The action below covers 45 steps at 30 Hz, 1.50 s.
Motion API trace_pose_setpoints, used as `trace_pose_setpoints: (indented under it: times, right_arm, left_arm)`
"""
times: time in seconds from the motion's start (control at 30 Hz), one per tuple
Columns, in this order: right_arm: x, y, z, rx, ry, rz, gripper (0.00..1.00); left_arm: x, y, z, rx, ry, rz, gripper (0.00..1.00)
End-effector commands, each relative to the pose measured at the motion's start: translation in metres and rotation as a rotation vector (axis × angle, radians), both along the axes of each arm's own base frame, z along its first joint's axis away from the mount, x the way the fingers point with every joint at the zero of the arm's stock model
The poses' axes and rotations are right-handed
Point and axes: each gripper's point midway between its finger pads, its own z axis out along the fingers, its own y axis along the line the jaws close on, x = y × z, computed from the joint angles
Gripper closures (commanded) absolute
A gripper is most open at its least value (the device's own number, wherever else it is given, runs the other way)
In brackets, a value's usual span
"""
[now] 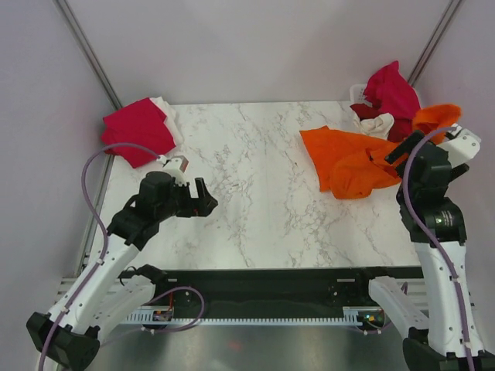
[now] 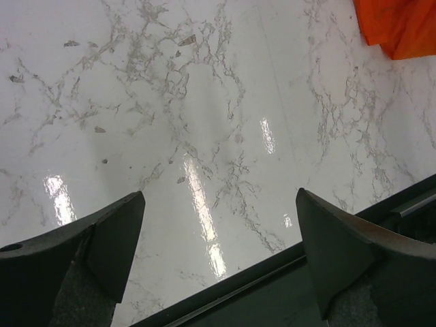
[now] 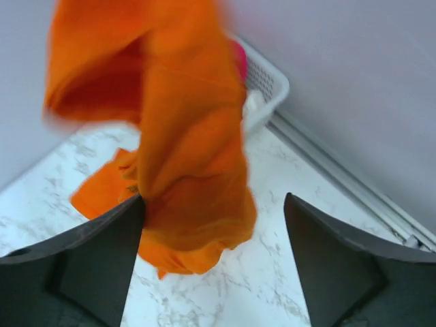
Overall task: Fold and stack the t-shirts
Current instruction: Flatten the tshirt out
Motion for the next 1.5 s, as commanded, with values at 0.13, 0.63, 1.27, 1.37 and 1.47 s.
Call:
trace_pose_setpoints:
  times: [0.13,0.63,1.27,1.37,1.47]
  right_arm:
    - [0.014,0.033,-0.157,0.165,0.417,0.121,0.02]
    - [0.015,0.094,-0.215,0.334,0.432,0.439,0.02]
    - [-0.010,0.102,-0.178,0.323,0.275,0.513,0.02]
    - [-0.006,0.102,-0.179,0.316,0.288,0.516,0.02]
    - [-0.005,0.102,-0.180,0.308,0.295,0.520,0.02]
  left_arm:
    - [0.014,-0.037,0.019,0.048,-0.013,-0.060,0.01]
    - [0.060,-0.190,-0.029,-0.025,0.128,-0.297,0.03]
    - [0.107,-0.382,-0.114,-0.297,0.352,-0.419,0.26]
    - [0.105,-0.385,-0.126,-0.284,0.369,-0.397,0.26]
    - [0.108,-0.387,-0.142,-0.280,0.396,-0.367,0.26]
